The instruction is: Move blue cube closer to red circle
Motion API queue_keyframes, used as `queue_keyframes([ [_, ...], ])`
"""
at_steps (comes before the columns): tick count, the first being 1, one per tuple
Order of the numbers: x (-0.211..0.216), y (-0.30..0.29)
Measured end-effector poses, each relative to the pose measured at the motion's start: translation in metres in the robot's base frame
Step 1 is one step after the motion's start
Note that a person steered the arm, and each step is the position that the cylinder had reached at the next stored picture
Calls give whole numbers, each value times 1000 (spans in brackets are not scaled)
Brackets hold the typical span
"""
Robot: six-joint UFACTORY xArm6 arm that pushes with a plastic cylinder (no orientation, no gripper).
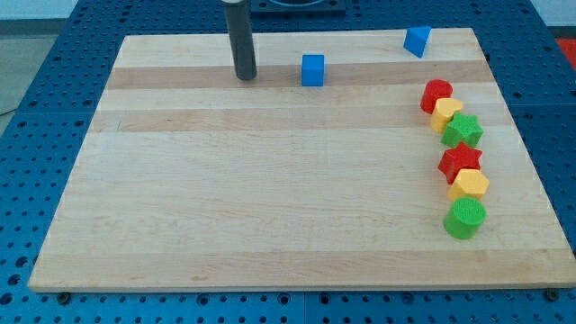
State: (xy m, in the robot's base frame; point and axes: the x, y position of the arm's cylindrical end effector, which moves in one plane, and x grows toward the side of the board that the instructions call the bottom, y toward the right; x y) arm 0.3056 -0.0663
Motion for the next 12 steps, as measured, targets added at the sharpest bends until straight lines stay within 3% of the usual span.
queue_keyframes([
  [2,3,116],
  [4,-18,43],
  [5,-44,81],
  [7,-47,244],
  [10,-52,116],
  [11,-20,132],
  [12,-11,201],
])
